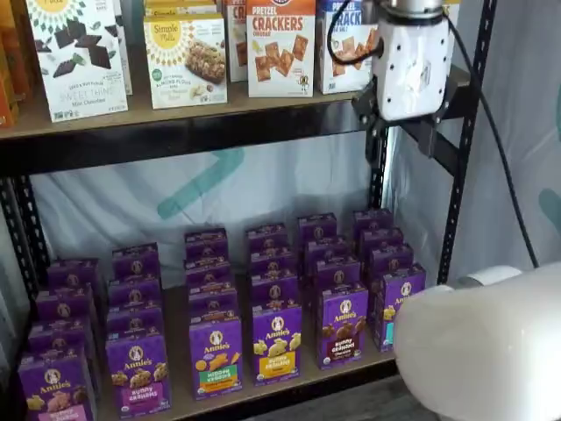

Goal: Pick up the purple box with a brown patch in the center, on the bottom shelf, the fifth box from the left

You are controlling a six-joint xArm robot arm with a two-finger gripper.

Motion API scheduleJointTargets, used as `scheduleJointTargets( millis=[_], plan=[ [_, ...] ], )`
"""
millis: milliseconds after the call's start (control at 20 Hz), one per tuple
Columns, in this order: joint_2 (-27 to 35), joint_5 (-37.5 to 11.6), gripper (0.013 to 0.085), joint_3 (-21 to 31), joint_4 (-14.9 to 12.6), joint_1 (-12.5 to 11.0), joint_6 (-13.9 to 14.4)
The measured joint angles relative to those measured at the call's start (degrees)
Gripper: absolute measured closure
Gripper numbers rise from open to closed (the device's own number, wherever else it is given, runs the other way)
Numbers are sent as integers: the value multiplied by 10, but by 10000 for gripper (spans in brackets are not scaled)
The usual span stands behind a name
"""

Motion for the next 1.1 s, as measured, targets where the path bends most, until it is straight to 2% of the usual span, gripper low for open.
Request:
scheduleJointTargets(
  millis=[300,500,700,1000,1100],
  plan=[
    [-7,-63,130,72,16,-15,-13],
    [-11,-115,130,122,9,-9,-5],
    [3,-161,130,164,19,-13,-11],
    [32,-233,130,219,16,-10,-7],
    [44,-257,130,232,25,-14,-14]
  ],
)
